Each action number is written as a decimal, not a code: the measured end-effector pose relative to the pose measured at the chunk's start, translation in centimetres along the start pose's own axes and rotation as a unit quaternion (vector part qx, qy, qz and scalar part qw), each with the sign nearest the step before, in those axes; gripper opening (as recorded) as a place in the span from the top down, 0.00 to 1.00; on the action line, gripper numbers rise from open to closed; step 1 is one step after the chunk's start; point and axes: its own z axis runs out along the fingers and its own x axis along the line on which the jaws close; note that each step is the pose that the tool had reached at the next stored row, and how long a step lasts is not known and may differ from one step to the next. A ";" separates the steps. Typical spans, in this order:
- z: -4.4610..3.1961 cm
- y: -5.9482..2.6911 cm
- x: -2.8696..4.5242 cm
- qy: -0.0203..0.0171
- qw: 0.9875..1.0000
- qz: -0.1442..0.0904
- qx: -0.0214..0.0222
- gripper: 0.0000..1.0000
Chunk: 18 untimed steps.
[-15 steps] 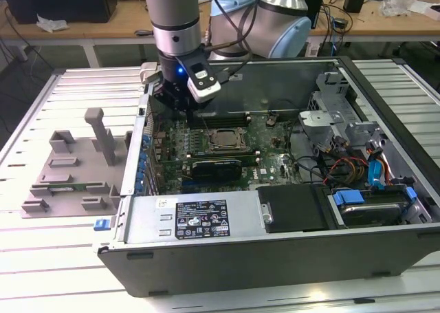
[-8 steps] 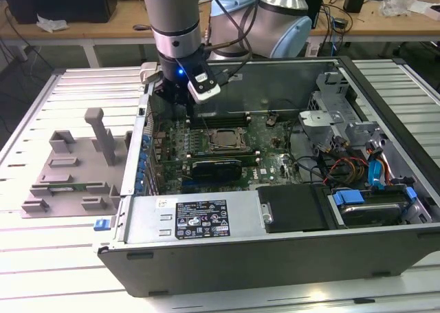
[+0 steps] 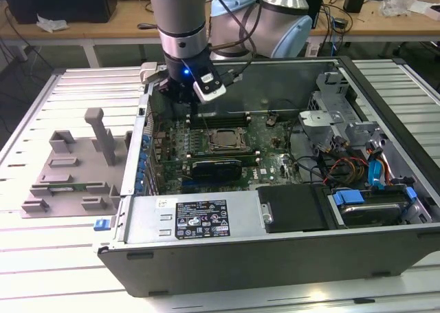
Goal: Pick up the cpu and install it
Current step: 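Install the first cpu locking lever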
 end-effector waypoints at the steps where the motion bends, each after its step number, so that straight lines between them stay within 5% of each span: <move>1: 0.01 0.00 -0.29 0.000 1.000 0.000 0.000 0.89; 9: 0.19 0.01 -3.92 0.001 1.000 0.000 0.000 0.89; 18: 0.78 -0.14 -4.18 -0.001 1.000 0.000 0.000 0.89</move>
